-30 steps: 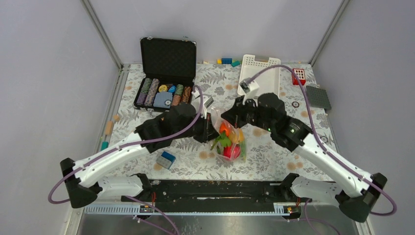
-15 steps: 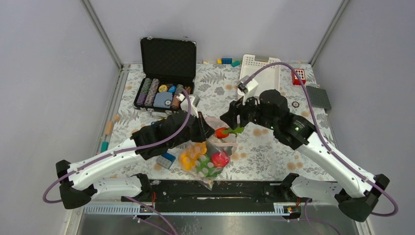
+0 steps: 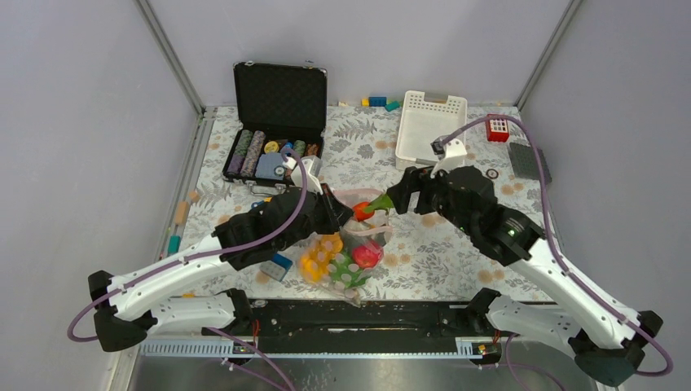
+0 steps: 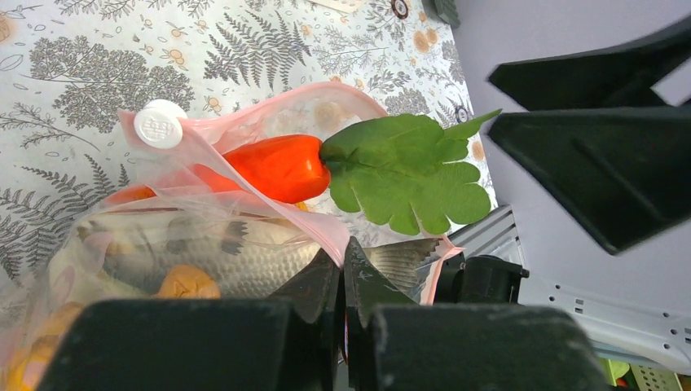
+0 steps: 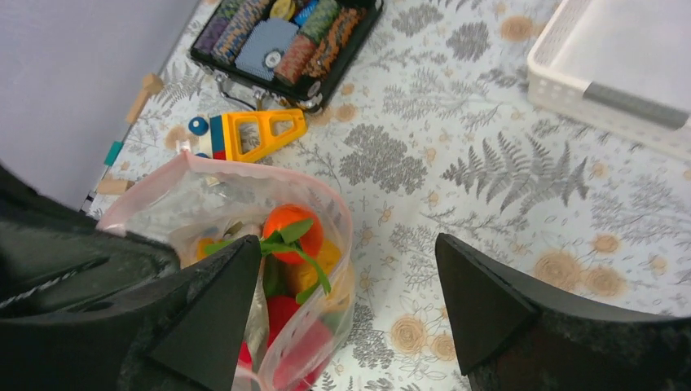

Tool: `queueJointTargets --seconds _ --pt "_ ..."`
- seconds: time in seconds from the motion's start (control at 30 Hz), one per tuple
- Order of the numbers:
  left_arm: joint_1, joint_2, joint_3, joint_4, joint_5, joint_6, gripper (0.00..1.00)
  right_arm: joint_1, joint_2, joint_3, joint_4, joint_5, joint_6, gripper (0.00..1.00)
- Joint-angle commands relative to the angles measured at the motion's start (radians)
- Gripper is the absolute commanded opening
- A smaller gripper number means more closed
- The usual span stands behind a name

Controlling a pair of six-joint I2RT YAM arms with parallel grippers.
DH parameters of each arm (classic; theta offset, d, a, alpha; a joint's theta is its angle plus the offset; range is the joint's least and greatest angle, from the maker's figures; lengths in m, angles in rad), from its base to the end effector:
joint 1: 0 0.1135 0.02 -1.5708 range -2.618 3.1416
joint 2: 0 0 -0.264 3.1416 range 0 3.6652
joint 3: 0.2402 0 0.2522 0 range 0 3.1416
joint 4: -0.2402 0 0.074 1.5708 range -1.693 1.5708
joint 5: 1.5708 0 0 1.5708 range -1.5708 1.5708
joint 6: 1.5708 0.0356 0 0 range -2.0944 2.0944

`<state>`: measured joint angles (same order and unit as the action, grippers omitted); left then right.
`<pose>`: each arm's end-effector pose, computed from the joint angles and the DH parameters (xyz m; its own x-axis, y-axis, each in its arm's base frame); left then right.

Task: Place the food in the zip-top bag and seal the zipper
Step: Adjust the zipper food storage bag at the center of the board.

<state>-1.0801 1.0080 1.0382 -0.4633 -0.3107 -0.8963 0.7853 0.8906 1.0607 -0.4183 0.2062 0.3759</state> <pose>0.1133 -0.1890 0.3589 -0.6773 -0.3104 -0.6671 0.2883 0.7222 -0.6288 0.1400 0.1297 0.3926 -0.3641 0.1441 -0.9201 -0.4494 0.8382 0.3091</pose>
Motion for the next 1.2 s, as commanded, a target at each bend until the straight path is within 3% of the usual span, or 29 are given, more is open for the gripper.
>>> queueJointTargets --seconds 0.0,0.17,0.27,0.4,0.5,0.67,0.73,0.83,0.9,1.0,1.07,1.13,1.17 --pt "-0.012 -0.034 0.008 0.130 -0.004 0.022 0.00 -0.002 0.097 0.038 -0.001 0.009 0.102 0.86" --pt "-0.014 -0.051 0.000 0.131 -0.016 0.031 0.00 -0.003 0.173 0.038 -0.007 -0.169 0.155 0.69" --pt "-0.015 -0.064 -0.013 0.147 -0.011 0.035 0.00 -0.002 0.202 0.029 -0.039 -0.203 0.154 0.67" --pt "-0.015 -0.075 -0.030 0.174 -0.014 0.041 0.00 -0.003 0.234 0.012 -0.049 -0.375 0.154 0.64" --pt "-0.015 -0.078 -0.031 0.180 -0.015 0.045 0.00 0.000 0.244 -0.006 -0.034 -0.445 0.157 0.52" --pt "-0.015 -0.085 -0.046 0.222 0.016 0.066 0.00 -0.001 0.244 -0.019 -0.033 -0.467 0.136 0.24" --pt "-0.016 -0.092 -0.057 0.251 0.041 0.082 0.00 0.000 0.246 -0.021 -0.032 -0.484 0.120 0.04" --pt "-0.015 -0.102 -0.068 0.273 0.070 0.118 0.00 0.000 0.237 -0.005 -0.030 -0.480 0.035 0.00" --pt "-0.015 -0.112 -0.067 0.278 0.101 0.165 0.11 0.000 0.218 0.028 -0.046 -0.435 -0.050 0.00" --pt "-0.015 -0.133 -0.067 0.262 0.148 0.248 0.48 0.000 0.174 0.074 -0.052 -0.384 -0.202 0.00" --pt "-0.015 -0.160 -0.070 0.223 0.137 0.289 0.65 -0.001 0.154 0.098 -0.056 -0.387 -0.302 0.00" --pt "-0.015 -0.196 -0.080 0.190 0.096 0.316 0.79 0.000 0.159 0.126 -0.070 -0.410 -0.356 0.00" --pt "-0.015 -0.218 -0.083 0.173 0.076 0.327 0.80 -0.001 0.167 0.139 -0.078 -0.426 -0.368 0.00"
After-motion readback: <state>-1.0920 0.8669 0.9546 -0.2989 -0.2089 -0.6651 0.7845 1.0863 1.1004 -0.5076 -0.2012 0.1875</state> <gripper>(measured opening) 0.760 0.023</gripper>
